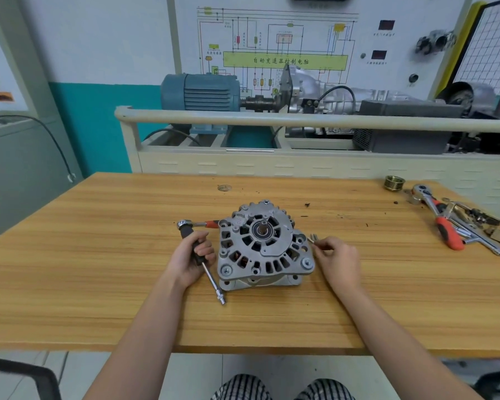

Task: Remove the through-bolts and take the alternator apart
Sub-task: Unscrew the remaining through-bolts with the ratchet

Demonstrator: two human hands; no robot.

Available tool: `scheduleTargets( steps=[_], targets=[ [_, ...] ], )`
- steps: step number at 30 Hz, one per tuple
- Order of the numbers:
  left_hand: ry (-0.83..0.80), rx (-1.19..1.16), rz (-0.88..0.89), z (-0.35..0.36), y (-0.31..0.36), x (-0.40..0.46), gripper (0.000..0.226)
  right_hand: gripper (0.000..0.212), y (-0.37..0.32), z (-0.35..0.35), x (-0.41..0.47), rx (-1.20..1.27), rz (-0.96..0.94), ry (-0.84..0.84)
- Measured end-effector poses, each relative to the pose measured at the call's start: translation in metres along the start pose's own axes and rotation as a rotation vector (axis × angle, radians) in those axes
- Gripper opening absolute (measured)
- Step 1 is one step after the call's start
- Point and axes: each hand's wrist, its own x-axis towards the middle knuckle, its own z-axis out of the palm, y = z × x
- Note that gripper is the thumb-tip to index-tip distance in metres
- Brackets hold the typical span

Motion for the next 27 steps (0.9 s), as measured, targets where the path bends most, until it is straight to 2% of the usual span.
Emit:
scheduleTargets(
  steps=[5,9,15,17,21,24,27],
  targets=[
    [-0.008,0.011,0.013,-0.003,-0.001,0.003,0.027,0.012,0.001,0.004,0.000,-0.182,-0.090,-0.063],
    [-0.017,-0.002,0.006,-0.007,-0.001,0.006,0.021,0.014,0.002,0.005,0.002,-0.270,-0.093,-0.073],
    [-0.012,-0.045,0.011,-0.005,0.000,0.004,0.032,0.021,0.004,0.007,0.002,-0.302,-0.056,-0.115],
    [-0.011,-0.070,0.006,-0.005,0.001,0.003,0.035,0.020,0.001,0.004,0.002,-0.213,-0.045,-0.105],
    [-0.011,-0.073,0.008,-0.004,0.002,0.001,0.037,0.015,-0.036,-0.006,0.012,0.274,0.007,-0.014],
    [-0.010,-0.088,0.011,-0.003,0.002,0.000,0.037,0.017,-0.086,-0.018,0.040,0.511,-0.121,-0.188],
    [-0.009,-0.112,0.002,-0.003,0.002,-0.001,0.037,0.028,-0.119,-0.018,0.063,0.387,-0.334,-0.546]
  ],
)
